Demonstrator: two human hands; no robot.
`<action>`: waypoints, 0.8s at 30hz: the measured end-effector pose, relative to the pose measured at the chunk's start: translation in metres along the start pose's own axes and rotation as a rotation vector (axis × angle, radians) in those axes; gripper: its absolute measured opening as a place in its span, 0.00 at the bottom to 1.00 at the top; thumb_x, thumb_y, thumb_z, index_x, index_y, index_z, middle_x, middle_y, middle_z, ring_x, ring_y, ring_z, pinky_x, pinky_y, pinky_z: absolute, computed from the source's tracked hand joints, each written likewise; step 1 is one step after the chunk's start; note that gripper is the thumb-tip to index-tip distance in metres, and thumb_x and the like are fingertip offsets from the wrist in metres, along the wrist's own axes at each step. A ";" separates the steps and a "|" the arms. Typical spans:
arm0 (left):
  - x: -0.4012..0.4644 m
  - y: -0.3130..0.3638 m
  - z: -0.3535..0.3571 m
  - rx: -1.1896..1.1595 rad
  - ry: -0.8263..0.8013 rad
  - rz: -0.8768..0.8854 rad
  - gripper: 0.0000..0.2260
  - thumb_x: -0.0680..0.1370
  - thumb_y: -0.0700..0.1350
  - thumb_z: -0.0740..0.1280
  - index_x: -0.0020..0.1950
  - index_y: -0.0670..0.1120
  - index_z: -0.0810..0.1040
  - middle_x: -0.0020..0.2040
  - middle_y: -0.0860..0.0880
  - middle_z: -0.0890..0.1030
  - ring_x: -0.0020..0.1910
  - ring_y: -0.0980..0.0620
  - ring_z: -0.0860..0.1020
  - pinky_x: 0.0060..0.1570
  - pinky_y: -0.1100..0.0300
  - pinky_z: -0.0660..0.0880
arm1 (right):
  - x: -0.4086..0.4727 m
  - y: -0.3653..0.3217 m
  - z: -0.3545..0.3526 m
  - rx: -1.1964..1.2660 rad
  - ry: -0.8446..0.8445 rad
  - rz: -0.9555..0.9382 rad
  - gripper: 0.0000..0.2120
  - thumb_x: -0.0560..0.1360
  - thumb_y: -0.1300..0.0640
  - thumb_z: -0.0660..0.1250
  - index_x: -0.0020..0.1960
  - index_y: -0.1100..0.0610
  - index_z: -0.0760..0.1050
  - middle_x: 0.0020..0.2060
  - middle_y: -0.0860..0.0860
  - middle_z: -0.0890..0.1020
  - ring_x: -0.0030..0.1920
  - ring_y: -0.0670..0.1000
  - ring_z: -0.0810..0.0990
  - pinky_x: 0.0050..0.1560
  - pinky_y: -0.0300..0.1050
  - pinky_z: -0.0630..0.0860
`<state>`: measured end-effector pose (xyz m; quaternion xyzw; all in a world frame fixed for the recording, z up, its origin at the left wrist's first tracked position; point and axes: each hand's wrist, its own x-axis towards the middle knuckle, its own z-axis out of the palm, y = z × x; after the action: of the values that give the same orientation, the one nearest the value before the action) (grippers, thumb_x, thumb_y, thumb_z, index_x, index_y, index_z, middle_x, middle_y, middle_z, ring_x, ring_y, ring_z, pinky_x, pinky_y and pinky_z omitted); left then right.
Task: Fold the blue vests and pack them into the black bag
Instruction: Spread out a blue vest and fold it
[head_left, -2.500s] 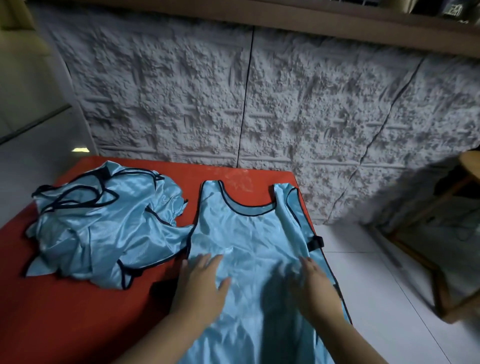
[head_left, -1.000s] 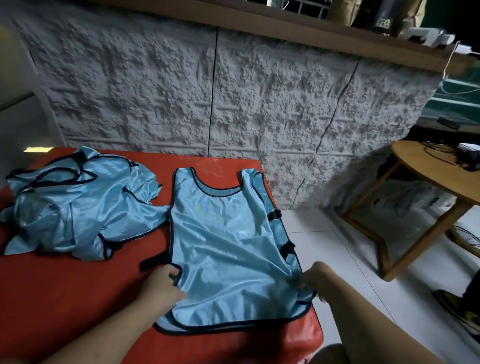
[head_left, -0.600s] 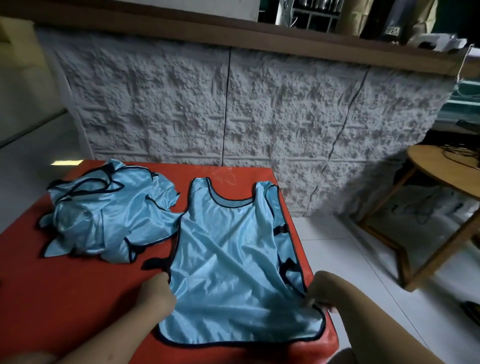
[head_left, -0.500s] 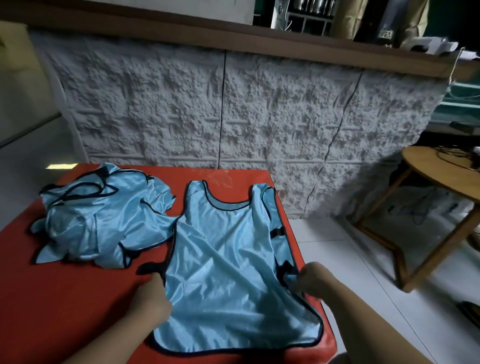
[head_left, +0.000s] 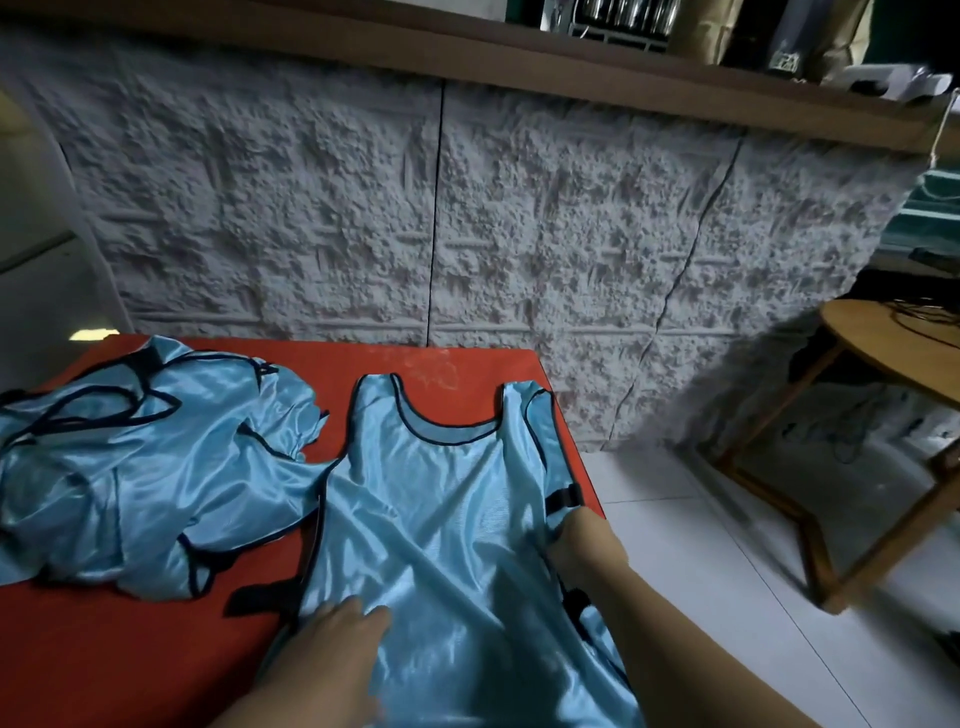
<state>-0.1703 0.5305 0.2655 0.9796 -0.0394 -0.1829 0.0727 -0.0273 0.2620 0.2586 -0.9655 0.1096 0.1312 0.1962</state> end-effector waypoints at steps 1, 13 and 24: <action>0.002 0.000 0.000 0.026 -0.008 -0.001 0.27 0.71 0.54 0.70 0.69 0.57 0.67 0.67 0.51 0.67 0.71 0.50 0.66 0.66 0.55 0.69 | 0.005 0.000 0.001 0.006 -0.002 0.016 0.06 0.73 0.52 0.68 0.44 0.55 0.79 0.41 0.52 0.82 0.39 0.55 0.81 0.38 0.44 0.77; 0.005 0.002 0.001 0.023 -0.010 -0.028 0.31 0.70 0.54 0.71 0.70 0.60 0.62 0.68 0.51 0.61 0.70 0.46 0.61 0.67 0.48 0.69 | 0.026 0.033 -0.017 0.425 0.235 0.232 0.07 0.73 0.64 0.61 0.39 0.63 0.77 0.34 0.58 0.80 0.35 0.57 0.77 0.31 0.44 0.69; 0.021 0.001 -0.004 0.001 0.077 -0.026 0.21 0.80 0.45 0.55 0.72 0.60 0.64 0.71 0.49 0.64 0.71 0.46 0.66 0.69 0.51 0.68 | 0.050 -0.012 -0.042 0.201 0.366 -0.067 0.14 0.73 0.60 0.65 0.57 0.55 0.81 0.51 0.56 0.84 0.51 0.58 0.82 0.47 0.45 0.76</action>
<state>-0.1493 0.5277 0.2615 0.9864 -0.0240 -0.1462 0.0715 0.0320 0.2481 0.2850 -0.9519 0.1236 -0.0647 0.2728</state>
